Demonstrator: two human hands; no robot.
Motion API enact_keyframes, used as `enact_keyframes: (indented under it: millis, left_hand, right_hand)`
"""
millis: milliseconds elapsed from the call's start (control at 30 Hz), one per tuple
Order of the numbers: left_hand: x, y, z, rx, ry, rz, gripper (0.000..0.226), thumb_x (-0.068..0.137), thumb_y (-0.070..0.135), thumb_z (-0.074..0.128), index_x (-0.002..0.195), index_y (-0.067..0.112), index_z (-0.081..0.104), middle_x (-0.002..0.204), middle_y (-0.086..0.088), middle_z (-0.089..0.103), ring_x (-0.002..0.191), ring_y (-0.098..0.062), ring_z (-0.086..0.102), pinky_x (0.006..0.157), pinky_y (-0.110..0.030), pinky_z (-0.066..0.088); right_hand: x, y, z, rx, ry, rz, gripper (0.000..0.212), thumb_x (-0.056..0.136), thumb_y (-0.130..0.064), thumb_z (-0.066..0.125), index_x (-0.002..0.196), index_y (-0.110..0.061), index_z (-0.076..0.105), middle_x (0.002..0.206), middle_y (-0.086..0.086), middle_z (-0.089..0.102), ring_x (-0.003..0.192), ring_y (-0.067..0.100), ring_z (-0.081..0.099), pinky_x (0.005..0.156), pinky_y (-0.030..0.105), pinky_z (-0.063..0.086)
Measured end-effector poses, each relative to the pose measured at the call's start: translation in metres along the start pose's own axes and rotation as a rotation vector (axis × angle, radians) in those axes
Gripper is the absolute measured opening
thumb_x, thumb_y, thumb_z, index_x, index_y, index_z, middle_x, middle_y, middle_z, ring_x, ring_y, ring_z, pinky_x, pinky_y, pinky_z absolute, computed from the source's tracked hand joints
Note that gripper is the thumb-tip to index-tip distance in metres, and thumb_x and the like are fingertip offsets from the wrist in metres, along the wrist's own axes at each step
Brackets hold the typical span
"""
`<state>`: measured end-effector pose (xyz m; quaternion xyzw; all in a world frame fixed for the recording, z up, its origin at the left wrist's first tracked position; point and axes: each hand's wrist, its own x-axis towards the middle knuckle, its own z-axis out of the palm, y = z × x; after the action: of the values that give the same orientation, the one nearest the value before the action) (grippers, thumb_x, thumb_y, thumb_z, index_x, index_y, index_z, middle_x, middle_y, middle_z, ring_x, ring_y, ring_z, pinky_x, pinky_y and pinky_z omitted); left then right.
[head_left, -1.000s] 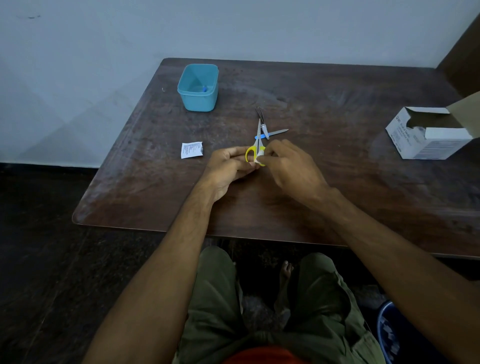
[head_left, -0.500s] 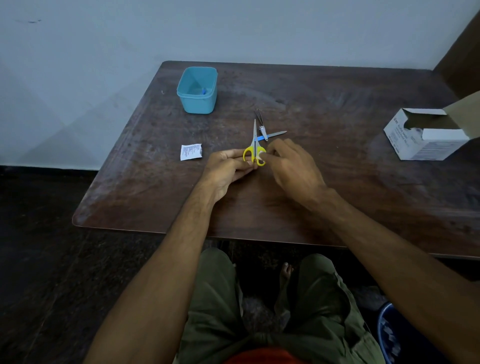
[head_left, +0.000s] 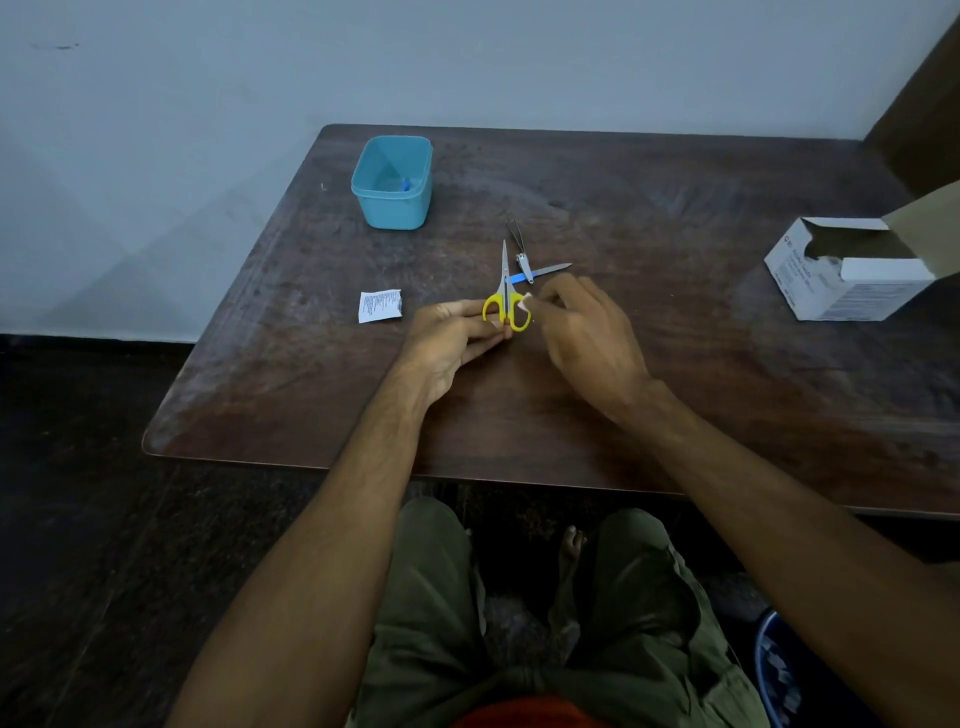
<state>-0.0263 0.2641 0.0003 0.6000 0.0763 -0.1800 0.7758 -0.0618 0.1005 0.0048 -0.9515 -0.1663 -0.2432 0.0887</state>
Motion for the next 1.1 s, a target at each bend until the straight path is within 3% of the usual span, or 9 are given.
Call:
enact_keyframes:
  millis: [100,200,300,400,633,833,1100]
  left_hand:
    - [-0.001,0.0,-0.001,-0.017,-0.005,0.003,0.02,0.083,-0.012,0.061,0.096,0.0,0.069,0.083,-0.009,0.074,0.076,-0.016,0.071,0.069,-0.02,0.056]
    - [0.0,0.0,-0.001,-0.018,-0.005,0.01,0.021,0.083,-0.012,0.06,0.097,0.001,0.069,0.081,-0.006,0.075,0.075,-0.015,0.071,0.069,-0.019,0.056]
    - [0.001,0.0,-0.001,-0.002,-0.009,0.016,0.021,0.084,-0.01,0.06,0.093,0.005,0.072,0.084,-0.006,0.076,0.079,-0.014,0.072,0.069,-0.019,0.056]
    - [0.002,-0.002,-0.001,-0.01,0.0,0.025,0.015,0.086,-0.006,0.06,0.094,0.002,0.071,0.082,-0.009,0.074,0.076,-0.015,0.071,0.069,-0.018,0.056]
    - [0.001,-0.002,-0.006,-0.032,-0.036,0.03,0.012,0.088,0.0,0.063,0.099,-0.002,0.069,0.084,-0.009,0.074,0.076,-0.015,0.072,0.071,-0.019,0.057]
    - [0.002,-0.002,-0.007,-0.044,-0.029,0.035,0.012,0.089,0.0,0.062,0.099,-0.001,0.069,0.082,-0.008,0.075,0.075,-0.014,0.072,0.07,-0.018,0.056]
    - [0.001,-0.002,-0.006,-0.079,-0.026,0.021,0.011,0.089,0.0,0.062,0.097,-0.001,0.069,0.081,-0.008,0.075,0.075,-0.015,0.072,0.068,-0.017,0.056]
  right_hand:
    - [0.009,0.0,0.002,0.03,-0.033,0.057,0.018,0.086,-0.004,0.057,0.101,-0.005,0.068,0.096,0.011,0.061,0.086,0.032,0.056,0.061,0.038,0.047]
    - [-0.002,-0.01,0.008,0.036,-0.022,-0.006,0.011,0.085,-0.005,0.063,0.094,-0.006,0.069,0.09,0.01,0.062,0.079,0.032,0.057,0.058,0.035,0.044]
    - [-0.015,-0.013,0.009,0.104,0.008,-0.023,0.017,0.084,-0.004,0.063,0.099,-0.006,0.071,0.089,0.011,0.063,0.076,0.031,0.058,0.055,0.033,0.046]
    - [-0.008,-0.005,0.004,0.255,0.061,0.105,0.024,0.086,-0.001,0.056,0.105,-0.004,0.071,0.094,0.015,0.062,0.081,0.032,0.06,0.064,0.035,0.05]
    - [0.017,0.0,0.008,0.467,0.037,0.234,0.031,0.086,0.006,0.052,0.106,-0.005,0.072,0.099,0.011,0.066,0.091,0.022,0.063,0.079,0.024,0.045]
    - [0.0,-0.003,0.011,0.621,0.125,0.329,0.022,0.089,-0.005,0.061,0.106,-0.012,0.073,0.091,-0.003,0.066,0.08,0.006,0.06,0.07,0.01,0.045]
    - [0.013,-0.006,0.011,0.605,0.163,0.346,0.024,0.087,-0.001,0.061,0.104,-0.011,0.074,0.097,0.002,0.071,0.087,0.008,0.063,0.075,0.016,0.049]
